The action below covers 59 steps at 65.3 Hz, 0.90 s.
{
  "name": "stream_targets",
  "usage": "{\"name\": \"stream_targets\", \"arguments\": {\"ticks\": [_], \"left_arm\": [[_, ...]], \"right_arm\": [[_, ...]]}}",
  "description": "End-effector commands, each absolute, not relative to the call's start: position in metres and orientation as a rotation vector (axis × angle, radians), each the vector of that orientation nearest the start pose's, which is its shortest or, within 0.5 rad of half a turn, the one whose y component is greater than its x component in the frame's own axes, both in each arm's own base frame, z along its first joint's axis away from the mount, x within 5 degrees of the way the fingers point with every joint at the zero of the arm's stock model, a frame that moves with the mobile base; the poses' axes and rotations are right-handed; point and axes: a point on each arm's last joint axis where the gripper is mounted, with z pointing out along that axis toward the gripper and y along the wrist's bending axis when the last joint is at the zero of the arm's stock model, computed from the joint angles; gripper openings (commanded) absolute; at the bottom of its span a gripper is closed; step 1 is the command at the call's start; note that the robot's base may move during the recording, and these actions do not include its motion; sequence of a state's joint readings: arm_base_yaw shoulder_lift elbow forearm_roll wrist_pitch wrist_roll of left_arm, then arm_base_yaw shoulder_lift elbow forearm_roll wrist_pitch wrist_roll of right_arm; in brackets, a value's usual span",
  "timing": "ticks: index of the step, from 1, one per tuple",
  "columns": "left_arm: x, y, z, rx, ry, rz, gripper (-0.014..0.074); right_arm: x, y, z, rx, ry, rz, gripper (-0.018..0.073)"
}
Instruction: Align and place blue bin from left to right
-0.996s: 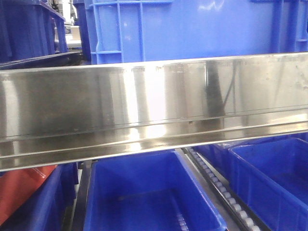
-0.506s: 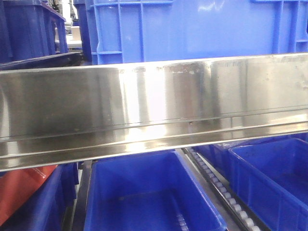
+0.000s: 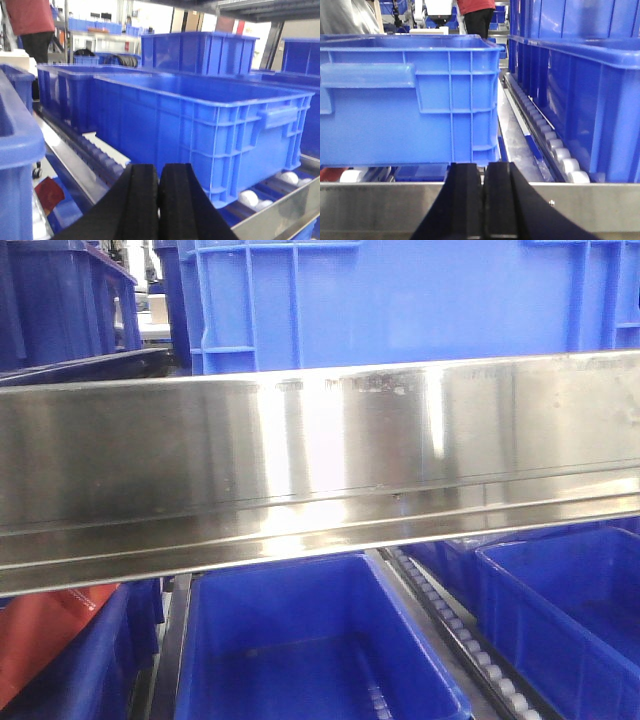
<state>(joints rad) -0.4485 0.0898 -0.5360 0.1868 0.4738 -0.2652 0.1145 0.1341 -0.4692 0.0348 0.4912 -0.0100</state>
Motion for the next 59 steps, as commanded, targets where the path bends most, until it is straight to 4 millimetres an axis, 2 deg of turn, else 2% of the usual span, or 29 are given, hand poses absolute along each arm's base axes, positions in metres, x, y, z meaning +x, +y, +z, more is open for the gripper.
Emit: {"name": "stream_targets", "arguments": {"ticks": [1, 59], "left_arm": [[0.0169, 0.0000, 0.3407, 0.200, 1.472, -0.385, -0.0015], [0.0164, 0.0002, 0.3407, 0.199, 1.470, -0.386, -0.0015]], "right_arm": [[0.0347, 0.0053, 0.3180, -0.093, 1.603, 0.110, -0.0079], [0.0347, 0.0053, 0.3180, -0.093, 1.603, 0.110, -0.0079]]}}
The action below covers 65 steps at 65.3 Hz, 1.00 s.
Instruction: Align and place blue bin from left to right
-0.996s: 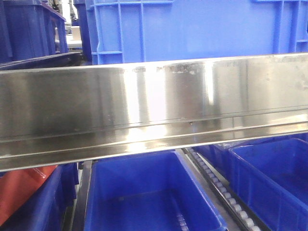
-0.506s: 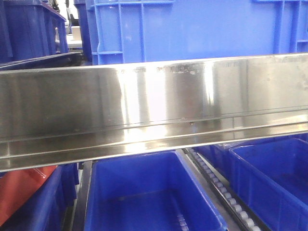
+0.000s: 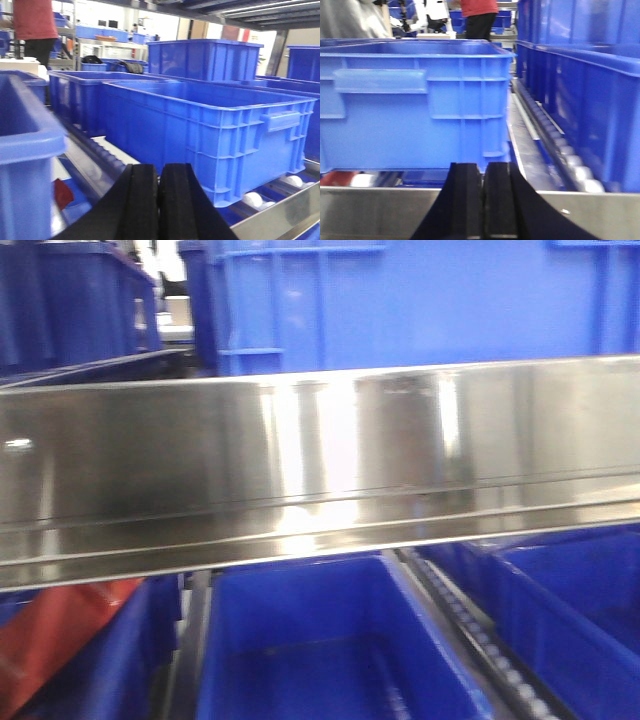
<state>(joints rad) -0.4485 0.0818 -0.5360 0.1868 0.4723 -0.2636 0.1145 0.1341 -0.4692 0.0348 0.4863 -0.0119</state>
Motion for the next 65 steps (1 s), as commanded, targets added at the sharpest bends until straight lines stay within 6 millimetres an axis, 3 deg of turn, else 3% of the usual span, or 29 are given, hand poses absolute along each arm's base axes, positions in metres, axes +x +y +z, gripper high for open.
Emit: {"name": "stream_targets", "arguments": {"ticks": [1, 65], "left_arm": [[0.0164, 0.0002, 0.3407, 0.199, 1.470, -0.386, -0.0015], [0.0165, 0.0002, 0.3407, 0.198, 1.470, -0.384, -0.0015]], "right_arm": [[0.0347, 0.0053, 0.3180, -0.093, 1.603, 0.110, -0.0079], [0.0347, 0.0053, 0.3180, -0.093, 1.603, 0.110, -0.0079]]}}
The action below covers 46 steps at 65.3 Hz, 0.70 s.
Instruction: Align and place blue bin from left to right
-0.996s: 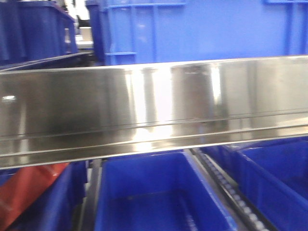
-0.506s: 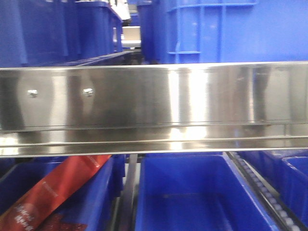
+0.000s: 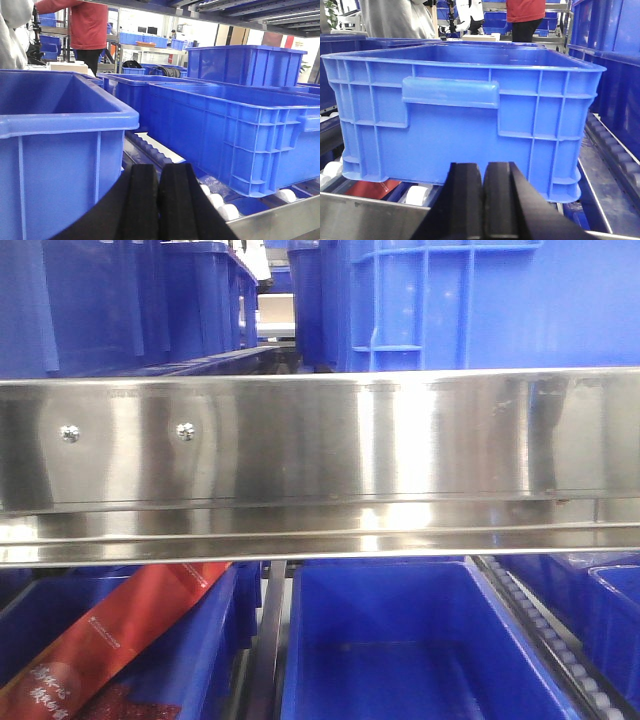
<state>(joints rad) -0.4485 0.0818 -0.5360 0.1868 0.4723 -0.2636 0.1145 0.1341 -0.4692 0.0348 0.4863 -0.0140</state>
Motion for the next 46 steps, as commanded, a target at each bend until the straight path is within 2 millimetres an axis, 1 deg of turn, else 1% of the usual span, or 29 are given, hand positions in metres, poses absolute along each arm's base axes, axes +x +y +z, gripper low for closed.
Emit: {"name": "stream_targets", "arguments": {"ticks": [1, 19, 21, 30, 32, 36, 46], "left_arm": [[0.016, 0.000, 0.341, 0.198, 1.470, -0.384, -0.0015], [0.017, 0.001, 0.339, 0.184, 1.484, -0.363, -0.0015], [0.017, 0.001, 0.339, 0.177, 1.491, -0.341, -0.0015], [0.018, 0.001, 0.332, 0.214, 1.509, -0.118, -0.0015], [0.019, 0.001, 0.328, 0.208, 1.510, -0.071, -0.0015], [0.021, 0.000, 0.320, 0.170, 1.524, -0.032, -0.0015], [0.031, 0.000, 0.281, 0.056, 1.544, 0.040, -0.0015]], "right_arm": [[0.035, 0.005, 0.318, -0.093, 1.603, 0.110, -0.0079], [0.035, 0.005, 0.318, -0.093, 1.603, 0.110, -0.0079], [0.035, 0.005, 0.318, -0.093, 1.603, 0.110, -0.0079], [0.035, 0.005, 0.318, -0.093, 1.603, 0.110, -0.0079], [0.035, 0.005, 0.318, -0.093, 1.603, 0.110, -0.0079], [0.035, 0.005, 0.318, -0.093, 1.603, 0.110, -0.0079], [0.035, 0.005, 0.318, -0.093, 1.603, 0.110, -0.0079]]}}
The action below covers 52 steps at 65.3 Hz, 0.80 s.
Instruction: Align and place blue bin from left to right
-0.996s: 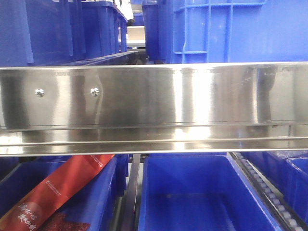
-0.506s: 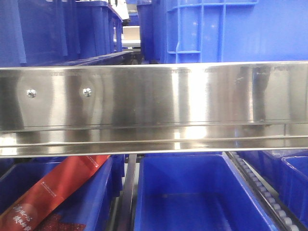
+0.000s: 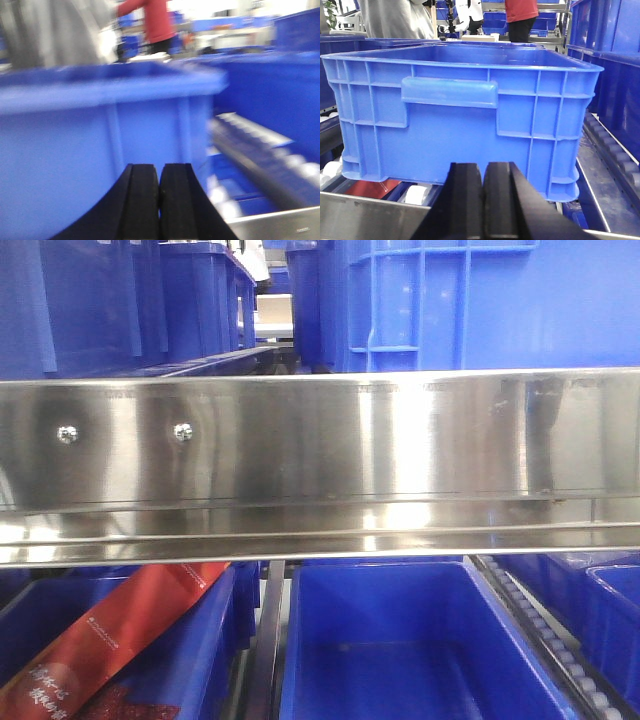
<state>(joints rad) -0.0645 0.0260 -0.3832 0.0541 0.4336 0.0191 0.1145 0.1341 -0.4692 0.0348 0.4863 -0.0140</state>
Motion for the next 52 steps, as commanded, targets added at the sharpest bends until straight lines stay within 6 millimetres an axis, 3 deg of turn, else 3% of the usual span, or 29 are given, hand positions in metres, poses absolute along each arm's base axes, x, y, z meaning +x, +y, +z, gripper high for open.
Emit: {"name": "stream_targets", "arguments": {"ticks": [1, 13, 24, 29, 52], "left_arm": [[0.033, 0.000, 0.277, 0.044, 1.551, 0.042, -0.0015], [0.050, 0.004, 0.226, -0.032, 1.645, 0.089, -0.0015], [0.056, 0.005, 0.201, -0.033, 1.633, 0.096, -0.0015], [0.056, 0.005, 0.205, -0.031, 1.572, 0.101, -0.0015], [0.056, 0.005, 0.203, -0.061, 1.597, 0.067, -0.0015]], "right_arm": [[0.035, 0.005, 0.318, -0.093, 1.603, 0.110, -0.0079], [0.035, 0.005, 0.318, -0.093, 1.600, 0.110, -0.0079], [0.035, 0.005, 0.318, -0.092, 1.598, 0.110, -0.0079], [0.035, 0.005, 0.318, -0.092, 1.598, 0.110, -0.0079], [0.035, 0.005, 0.318, -0.092, 1.598, 0.110, -0.0079]]}}
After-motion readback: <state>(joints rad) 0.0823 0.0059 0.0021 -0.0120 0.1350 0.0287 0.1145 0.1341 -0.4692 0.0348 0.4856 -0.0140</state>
